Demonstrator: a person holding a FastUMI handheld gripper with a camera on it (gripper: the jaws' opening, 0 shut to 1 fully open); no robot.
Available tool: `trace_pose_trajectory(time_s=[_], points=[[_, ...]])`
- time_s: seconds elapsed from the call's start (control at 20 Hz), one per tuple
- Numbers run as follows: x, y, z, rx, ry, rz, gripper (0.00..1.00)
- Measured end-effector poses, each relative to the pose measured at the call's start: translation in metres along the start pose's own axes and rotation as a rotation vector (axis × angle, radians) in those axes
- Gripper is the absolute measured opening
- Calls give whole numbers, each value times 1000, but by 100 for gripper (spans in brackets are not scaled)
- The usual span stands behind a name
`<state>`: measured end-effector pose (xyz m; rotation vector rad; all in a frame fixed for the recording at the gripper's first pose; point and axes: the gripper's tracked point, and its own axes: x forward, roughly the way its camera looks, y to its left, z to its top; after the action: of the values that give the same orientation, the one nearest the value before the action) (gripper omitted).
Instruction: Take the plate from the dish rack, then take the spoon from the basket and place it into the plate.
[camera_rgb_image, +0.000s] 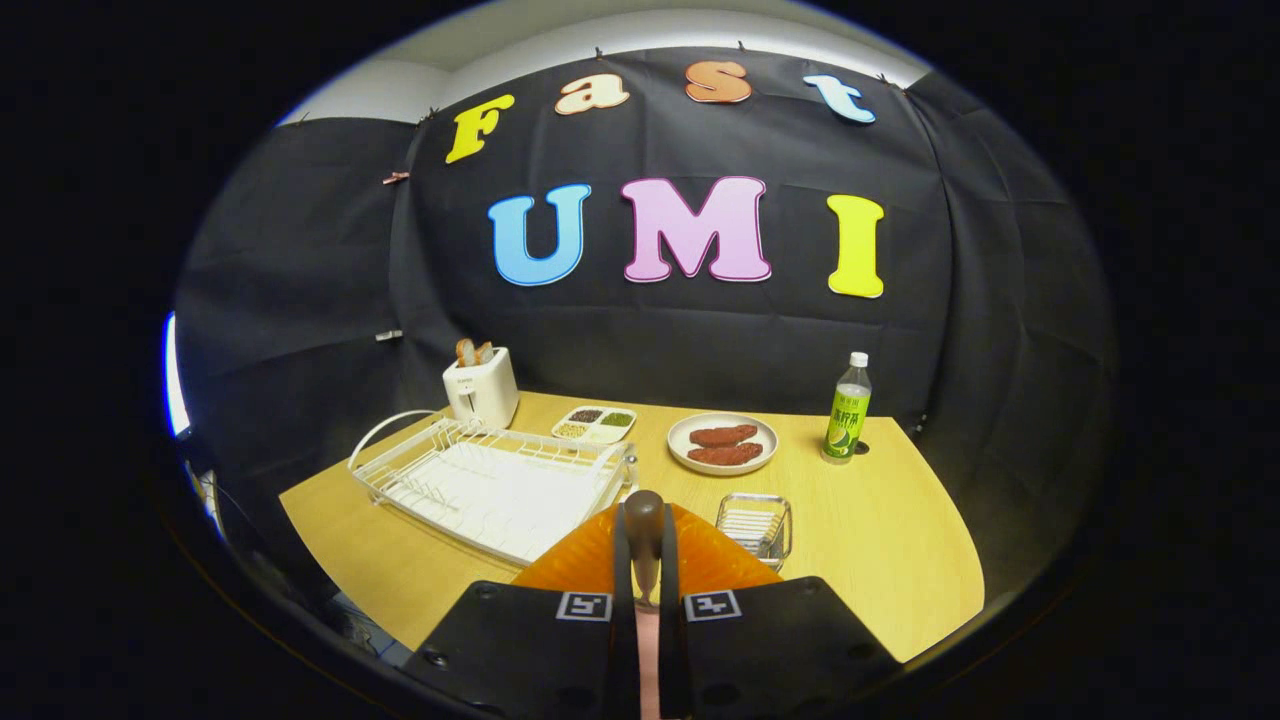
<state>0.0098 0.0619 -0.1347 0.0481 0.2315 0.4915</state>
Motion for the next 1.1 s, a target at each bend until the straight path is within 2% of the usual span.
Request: trace_pose_trajectory(time_s=[0.2, 0.4, 0.55, 0.8, 1.1], points=[[11, 6, -42, -113, 4, -76, 12], [14, 9, -63, -106, -16, -115, 12], [6, 8, -73, -56, -16, -156, 14], [-9, 10, -114, 103, 145, -187, 20], [-15, 15, -126, 144, 254, -158, 22]])
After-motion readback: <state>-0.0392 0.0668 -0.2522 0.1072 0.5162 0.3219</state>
